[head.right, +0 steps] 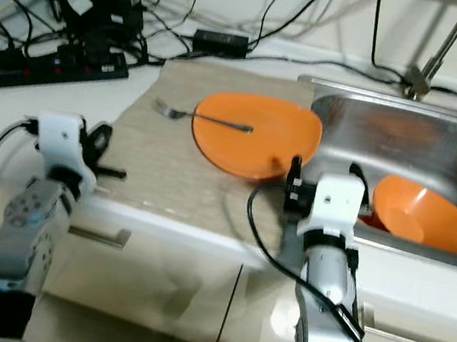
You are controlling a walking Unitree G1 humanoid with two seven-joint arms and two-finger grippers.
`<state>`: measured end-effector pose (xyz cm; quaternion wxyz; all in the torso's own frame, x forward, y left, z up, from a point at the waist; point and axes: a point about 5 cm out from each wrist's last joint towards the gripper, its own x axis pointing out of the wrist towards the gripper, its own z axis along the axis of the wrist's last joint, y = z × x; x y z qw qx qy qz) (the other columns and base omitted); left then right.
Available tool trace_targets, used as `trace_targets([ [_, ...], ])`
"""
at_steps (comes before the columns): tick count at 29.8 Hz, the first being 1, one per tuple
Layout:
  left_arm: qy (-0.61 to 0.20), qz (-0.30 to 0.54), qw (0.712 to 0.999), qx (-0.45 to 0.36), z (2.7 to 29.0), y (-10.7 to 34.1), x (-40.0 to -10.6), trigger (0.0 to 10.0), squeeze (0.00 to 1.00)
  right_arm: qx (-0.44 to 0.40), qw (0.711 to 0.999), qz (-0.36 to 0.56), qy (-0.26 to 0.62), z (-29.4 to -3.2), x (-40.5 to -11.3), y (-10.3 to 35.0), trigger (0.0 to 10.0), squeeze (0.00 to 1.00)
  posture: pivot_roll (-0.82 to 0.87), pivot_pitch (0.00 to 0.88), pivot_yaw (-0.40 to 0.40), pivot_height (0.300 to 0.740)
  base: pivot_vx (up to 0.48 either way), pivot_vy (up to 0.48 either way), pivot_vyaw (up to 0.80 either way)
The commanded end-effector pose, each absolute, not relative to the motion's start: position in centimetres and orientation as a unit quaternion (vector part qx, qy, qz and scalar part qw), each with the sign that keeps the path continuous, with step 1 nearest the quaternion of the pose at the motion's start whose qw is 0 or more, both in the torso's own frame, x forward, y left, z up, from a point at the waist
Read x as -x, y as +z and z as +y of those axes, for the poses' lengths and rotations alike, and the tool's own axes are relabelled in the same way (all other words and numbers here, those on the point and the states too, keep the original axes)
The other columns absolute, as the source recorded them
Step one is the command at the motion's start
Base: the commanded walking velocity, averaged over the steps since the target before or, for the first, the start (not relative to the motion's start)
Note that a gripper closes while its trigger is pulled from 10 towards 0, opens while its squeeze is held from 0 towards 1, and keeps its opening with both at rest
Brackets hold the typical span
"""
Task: Kitchen organization
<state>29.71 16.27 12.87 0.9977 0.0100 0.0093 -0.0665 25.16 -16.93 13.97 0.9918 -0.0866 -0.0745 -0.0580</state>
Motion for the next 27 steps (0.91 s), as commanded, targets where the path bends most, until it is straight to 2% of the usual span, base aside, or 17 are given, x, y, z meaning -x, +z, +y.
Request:
trace_targets([
  [1, -0.078, 0.036, 0.996, -0.007, 16.2, 12.2, -29.2, 10.0, 0.0, 0.094, 0.99, -0.085, -0.069, -17.5, -24.6, 14.6, 10.0, 0.0, -0.09, 0.0, 0.07, 0.74, 0.0, 0.0, 0.0],
  [8, -0.135, 0.023, 0.99, -0.01, 13.8, 13.3, -29.1, 10.0, 0.0, 0.098, 0.987, -0.11, -0.06, -15.7, -24.4, 15.3, 10.0, 0.0, -0.1, 0.0, 0.081, 0.74, 0.0, 0.0, 0.0],
  [27, -0.135, 0.023, 0.991, -0.012, 14.2, 13.8, -30.1, 10.0, 0.0, 0.096, 0.987, -0.119, -0.051, -14.9, -25.5, 15.7, 10.0, 0.0, -0.08, 0.0, 0.08, 0.74, 0.0, 0.0, 0.0],
])
